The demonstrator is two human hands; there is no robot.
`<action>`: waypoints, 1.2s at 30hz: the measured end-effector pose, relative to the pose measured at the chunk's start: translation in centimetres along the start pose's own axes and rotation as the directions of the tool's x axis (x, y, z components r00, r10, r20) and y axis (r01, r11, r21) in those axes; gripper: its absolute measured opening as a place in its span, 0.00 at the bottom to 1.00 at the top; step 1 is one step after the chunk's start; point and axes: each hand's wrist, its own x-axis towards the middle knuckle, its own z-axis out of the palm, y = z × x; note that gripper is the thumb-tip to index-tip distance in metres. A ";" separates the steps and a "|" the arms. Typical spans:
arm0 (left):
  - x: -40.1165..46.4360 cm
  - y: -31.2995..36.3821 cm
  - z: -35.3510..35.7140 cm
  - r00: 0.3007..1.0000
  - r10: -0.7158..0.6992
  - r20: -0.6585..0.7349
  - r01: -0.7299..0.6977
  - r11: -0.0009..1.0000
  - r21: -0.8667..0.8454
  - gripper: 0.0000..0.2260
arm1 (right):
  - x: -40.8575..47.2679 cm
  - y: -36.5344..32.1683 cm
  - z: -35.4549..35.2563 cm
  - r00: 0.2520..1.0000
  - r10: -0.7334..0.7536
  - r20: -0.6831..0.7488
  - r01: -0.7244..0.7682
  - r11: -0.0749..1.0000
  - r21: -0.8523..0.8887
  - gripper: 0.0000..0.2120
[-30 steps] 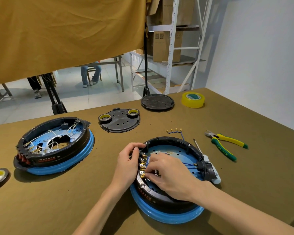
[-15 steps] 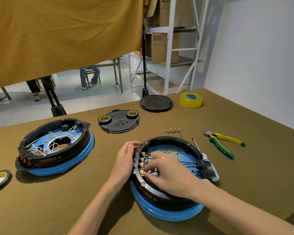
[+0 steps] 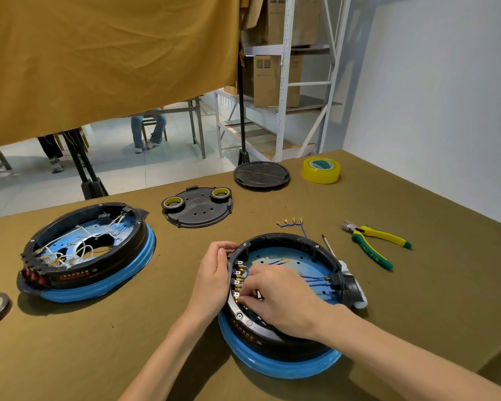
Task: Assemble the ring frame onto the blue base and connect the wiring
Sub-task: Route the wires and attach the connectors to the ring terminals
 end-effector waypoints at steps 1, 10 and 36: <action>-0.1 0.0 0.0 1.000 0.004 0.001 -0.004 1.000 0.005 0.13 | 0.1 0.0 -0.1 1.000 0.013 0.001 -0.013 1.000 0.012 0.09; -0.1 0.8 -0.9 0.995 0.037 0.089 -0.040 0.999 0.034 0.10 | -1.0 0.8 -1.6 0.999 -0.036 0.026 0.035 0.998 0.044 0.10; -1.9 4.8 -1.5 0.853 0.137 0.504 -0.426 0.739 0.521 0.04 | -4.4 8.0 -6.1 0.973 0.195 0.123 -0.219 0.948 0.232 0.21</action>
